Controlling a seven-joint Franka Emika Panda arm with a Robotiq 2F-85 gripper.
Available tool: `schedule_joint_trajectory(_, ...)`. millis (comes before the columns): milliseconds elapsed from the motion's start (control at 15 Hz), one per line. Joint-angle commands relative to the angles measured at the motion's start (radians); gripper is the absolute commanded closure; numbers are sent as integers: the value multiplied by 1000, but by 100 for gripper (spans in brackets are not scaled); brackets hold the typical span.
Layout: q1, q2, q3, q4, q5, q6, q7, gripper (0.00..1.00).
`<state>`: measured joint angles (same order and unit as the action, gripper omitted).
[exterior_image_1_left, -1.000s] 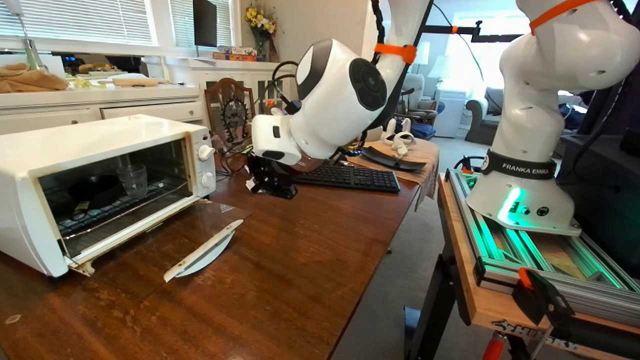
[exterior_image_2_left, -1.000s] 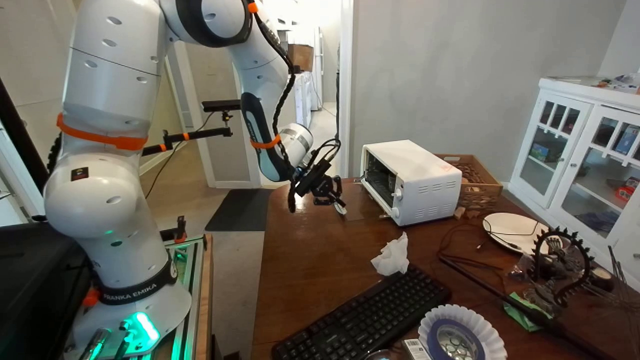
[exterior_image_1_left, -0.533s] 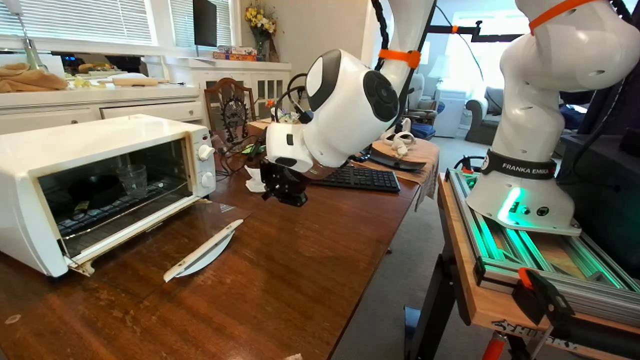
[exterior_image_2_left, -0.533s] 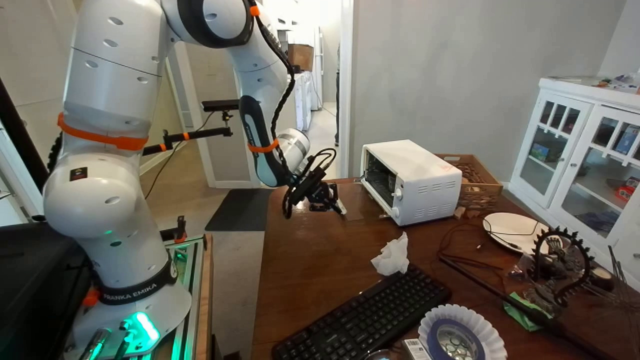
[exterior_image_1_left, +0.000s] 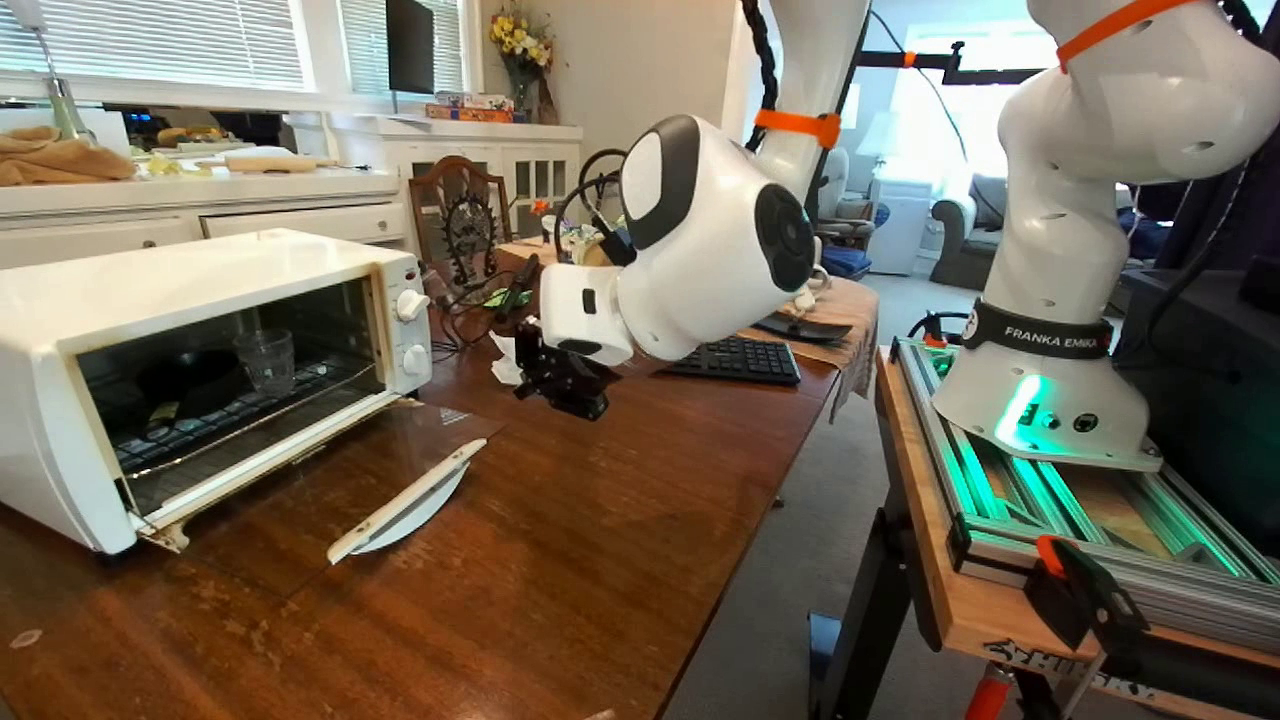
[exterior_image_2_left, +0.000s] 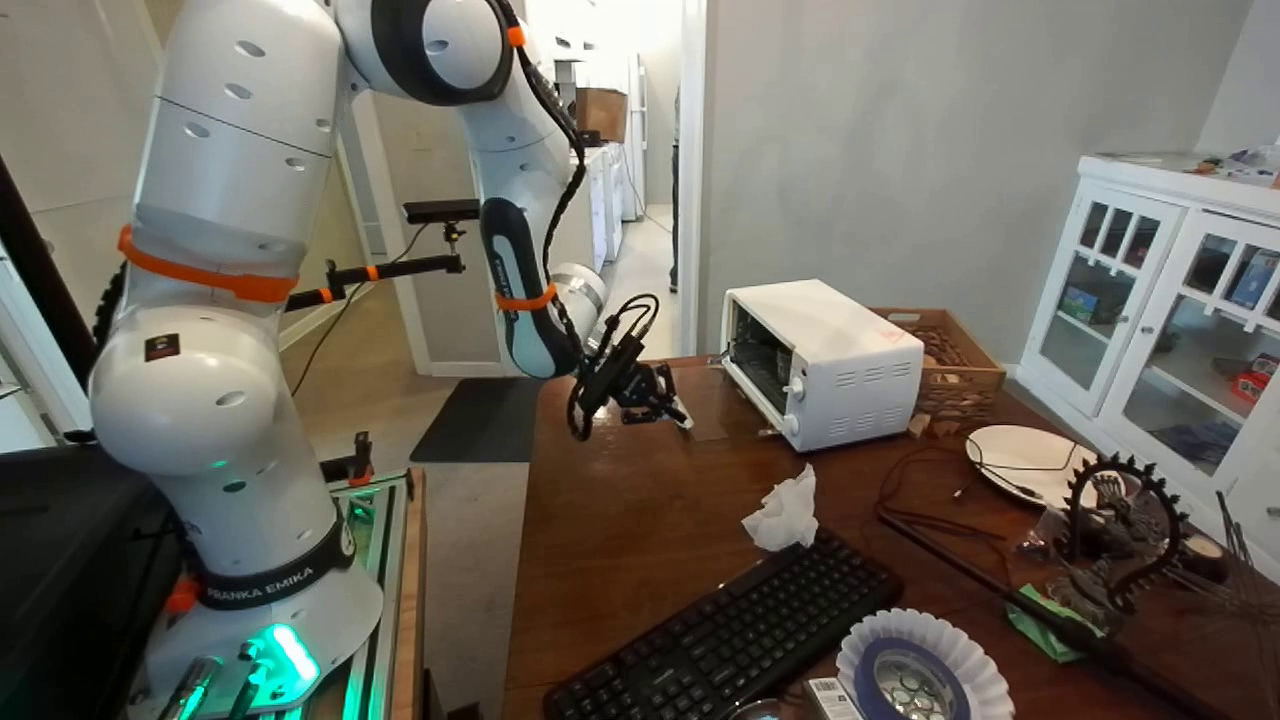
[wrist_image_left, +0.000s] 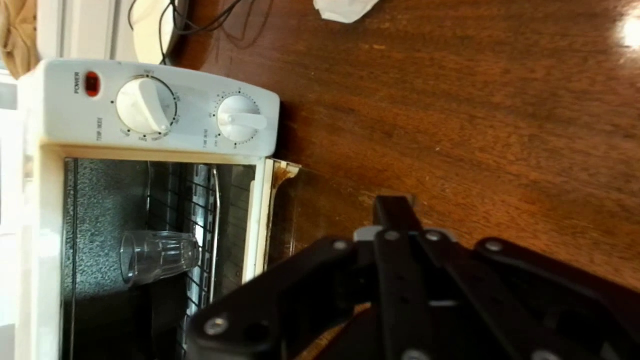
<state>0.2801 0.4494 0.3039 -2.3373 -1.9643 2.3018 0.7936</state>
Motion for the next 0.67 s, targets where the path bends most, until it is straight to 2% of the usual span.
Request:
schedule_joint_trajectory(0,27,81,23,4,-108,-146,134,100)
schedule_joint_trajectory(333,25,150,44,3,-155,-255,234,100)
schedule_joint_trajectory(600,-14,176,52,16,-211,-196,298,100)
